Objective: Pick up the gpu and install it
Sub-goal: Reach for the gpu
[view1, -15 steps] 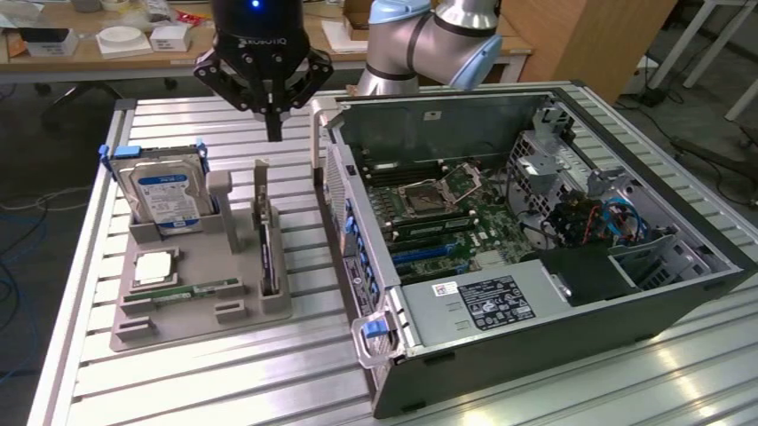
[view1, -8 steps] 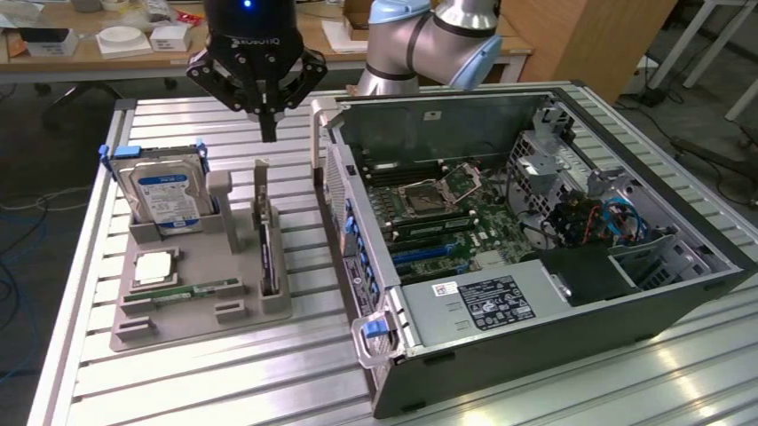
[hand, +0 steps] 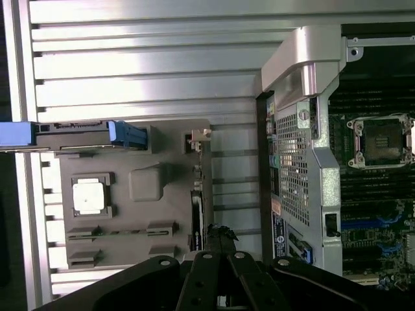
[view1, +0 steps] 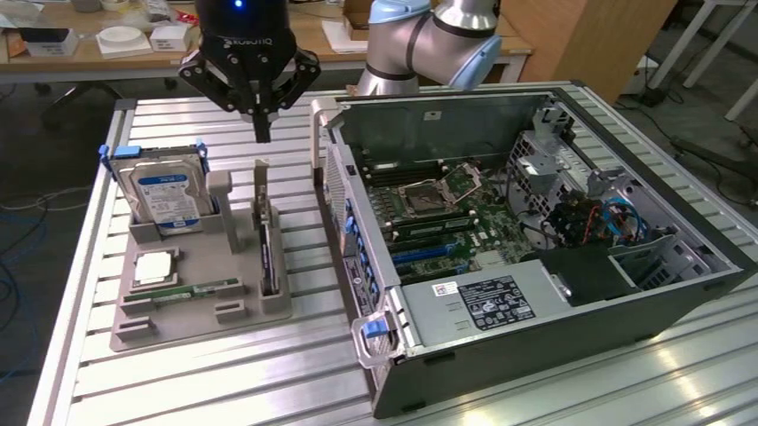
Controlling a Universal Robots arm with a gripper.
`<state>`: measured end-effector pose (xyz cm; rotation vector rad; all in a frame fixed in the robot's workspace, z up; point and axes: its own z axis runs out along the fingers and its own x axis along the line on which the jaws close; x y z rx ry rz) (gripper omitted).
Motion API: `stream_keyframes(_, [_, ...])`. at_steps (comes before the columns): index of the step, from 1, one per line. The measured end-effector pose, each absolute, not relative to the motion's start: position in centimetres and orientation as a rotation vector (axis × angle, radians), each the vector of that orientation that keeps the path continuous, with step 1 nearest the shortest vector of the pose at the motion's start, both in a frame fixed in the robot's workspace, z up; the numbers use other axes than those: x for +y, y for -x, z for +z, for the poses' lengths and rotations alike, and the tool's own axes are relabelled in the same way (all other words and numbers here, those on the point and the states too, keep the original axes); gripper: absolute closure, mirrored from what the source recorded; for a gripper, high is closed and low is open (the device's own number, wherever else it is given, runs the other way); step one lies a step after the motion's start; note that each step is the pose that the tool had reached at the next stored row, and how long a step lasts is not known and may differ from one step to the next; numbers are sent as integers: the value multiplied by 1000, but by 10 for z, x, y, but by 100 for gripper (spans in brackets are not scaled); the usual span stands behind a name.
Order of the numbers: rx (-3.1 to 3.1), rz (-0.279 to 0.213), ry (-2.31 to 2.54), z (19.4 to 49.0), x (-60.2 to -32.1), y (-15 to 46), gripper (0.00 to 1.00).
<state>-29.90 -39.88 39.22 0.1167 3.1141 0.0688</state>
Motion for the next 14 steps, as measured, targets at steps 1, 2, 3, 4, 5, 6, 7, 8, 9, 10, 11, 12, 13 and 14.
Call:
stream_keyframes(1, [3114,69,-117,392,-399,301,90])
stream_keyframes(2, [3114,69,-117,392,-399,302,90])
stream_keyframes(3, [3114,69,-117,392,-399,303,90])
stream_keyframes(4, [3114,69,-117,392,-399,304,90])
stream_keyframes(5, [3114,69,-117,392,-399,305,90])
stream_keyframes(6, [3114,69,-117,392,-399,306,90])
stream_keyframes(7, [3114,69,-117,392,-399,307,90])
stream_keyframes(8, [3114,69,-117,392,-399,307,90])
stream_keyframes(9, [3114,69,-117,392,-399,308,90])
stream_keyframes(10, [3114,69,-117,392,-399,309,90])
stream_keyframes(11, [3114,69,-117,392,-399,310,90])
stream_keyframes(12, [3114,69,-117,392,-399,310,90])
stream_keyframes(13, [3114,69,-117,392,-399,311,90])
stream_keyframes(14, [3114,69,-117,392,-399,312,90])
